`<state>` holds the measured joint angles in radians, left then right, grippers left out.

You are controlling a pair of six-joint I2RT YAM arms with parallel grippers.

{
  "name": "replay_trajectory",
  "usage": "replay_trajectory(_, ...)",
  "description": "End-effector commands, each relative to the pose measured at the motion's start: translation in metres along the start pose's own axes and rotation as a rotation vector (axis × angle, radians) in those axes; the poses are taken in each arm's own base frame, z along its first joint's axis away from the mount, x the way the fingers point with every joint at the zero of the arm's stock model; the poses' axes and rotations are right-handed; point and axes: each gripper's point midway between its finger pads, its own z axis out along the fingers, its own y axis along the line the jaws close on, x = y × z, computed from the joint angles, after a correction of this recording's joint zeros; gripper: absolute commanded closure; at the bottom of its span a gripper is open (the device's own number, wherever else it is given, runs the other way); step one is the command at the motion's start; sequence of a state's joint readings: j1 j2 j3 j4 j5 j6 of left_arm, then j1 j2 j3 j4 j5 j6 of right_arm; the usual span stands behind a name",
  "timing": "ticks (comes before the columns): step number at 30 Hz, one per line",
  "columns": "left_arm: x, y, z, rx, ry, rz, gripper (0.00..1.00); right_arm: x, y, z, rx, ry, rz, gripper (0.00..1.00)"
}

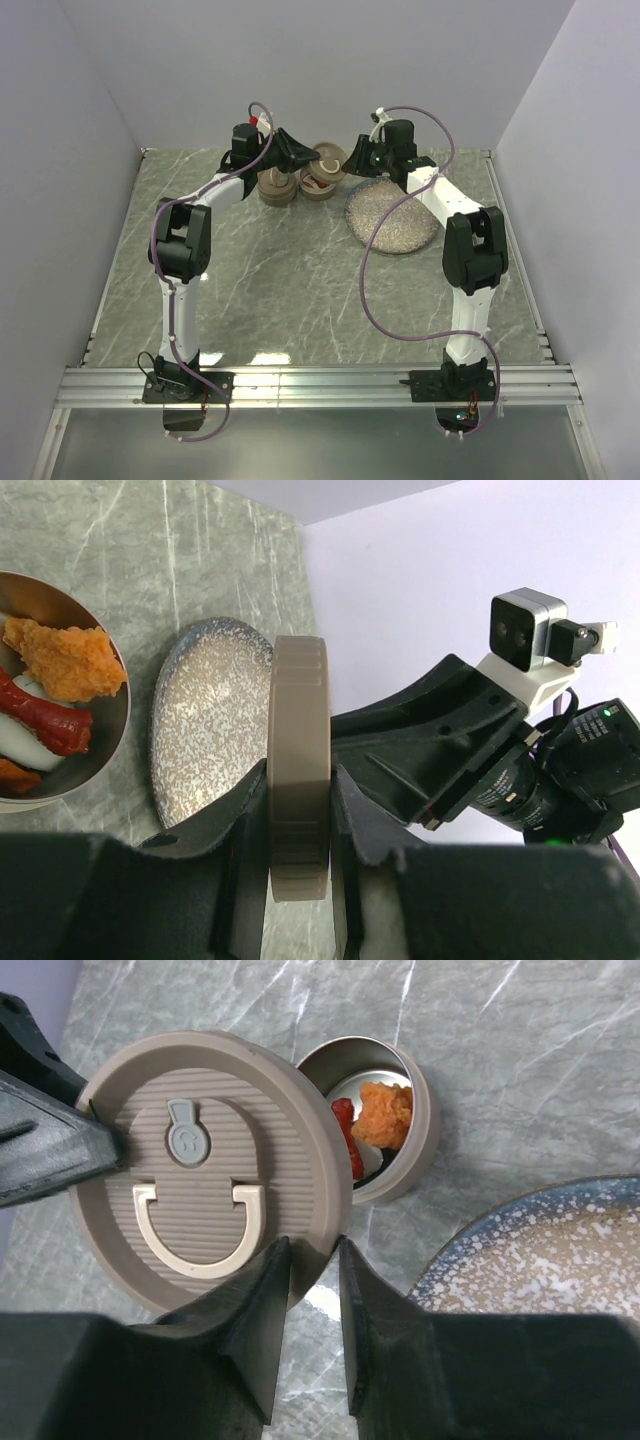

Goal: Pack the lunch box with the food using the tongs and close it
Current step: Pass the lid of the lunch box from the left arm to the right

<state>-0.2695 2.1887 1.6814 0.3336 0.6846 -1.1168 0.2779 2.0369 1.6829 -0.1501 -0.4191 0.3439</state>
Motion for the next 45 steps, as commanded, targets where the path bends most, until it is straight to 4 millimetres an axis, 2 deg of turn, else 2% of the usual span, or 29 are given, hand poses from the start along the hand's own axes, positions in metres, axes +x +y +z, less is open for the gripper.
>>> replay_trajectory(1,-0.005,-0.059,-0.007,0.153,-0.001,0.081,1.00,0.002,0.010,0.008,-0.038,0.017,-0.005,0.74)
replay_trajectory(4,-0.005,-0.062,-0.008,0.163,0.000,0.080,1.00,0.001,0.011,0.008,-0.042,0.017,0.002,0.85)
replay_trajectory(9,-0.005,-0.063,-0.008,0.164,0.001,0.094,1.00,-0.001,0.009,0.008,-0.021,0.016,0.008,0.92)
replay_trajectory(12,-0.005,-0.056,-0.008,0.137,0.000,0.089,0.97,-0.012,0.006,0.005,0.020,-0.010,0.012,0.98)
replay_trajectory(13,-0.005,-0.053,-0.007,0.129,-0.001,0.091,0.94,-0.014,0.006,0.005,0.028,-0.014,0.014,1.00)
replay_trajectory(16,-0.003,-0.042,-0.005,0.095,0.003,0.085,0.75,-0.023,0.004,0.003,0.059,-0.034,0.026,1.00)
replay_trajectory(24,-0.007,-0.019,-0.001,-0.002,-0.006,0.131,0.58,-0.026,-0.003,0.004,0.131,-0.042,0.065,1.00)
replay_trajectory(25,-0.007,-0.011,-0.001,-0.039,-0.010,0.124,0.49,-0.027,-0.002,0.005,0.137,-0.045,0.071,1.00)
replay_trajectory(34,-0.018,0.015,-0.001,-0.172,-0.039,0.181,0.46,-0.019,-0.010,0.023,0.182,-0.029,0.119,1.00)
replay_trajectory(39,-0.025,0.041,-0.001,-0.294,-0.058,0.192,0.45,-0.012,-0.016,0.036,0.201,-0.015,0.150,1.00)
replay_trajectory(44,-0.030,0.055,-0.001,-0.356,-0.070,0.214,0.45,-0.018,-0.016,0.048,0.205,-0.028,0.172,1.00)
replay_trajectory(45,-0.030,0.063,-0.001,-0.379,-0.068,0.210,0.45,-0.020,-0.016,0.053,0.203,-0.032,0.173,1.00)
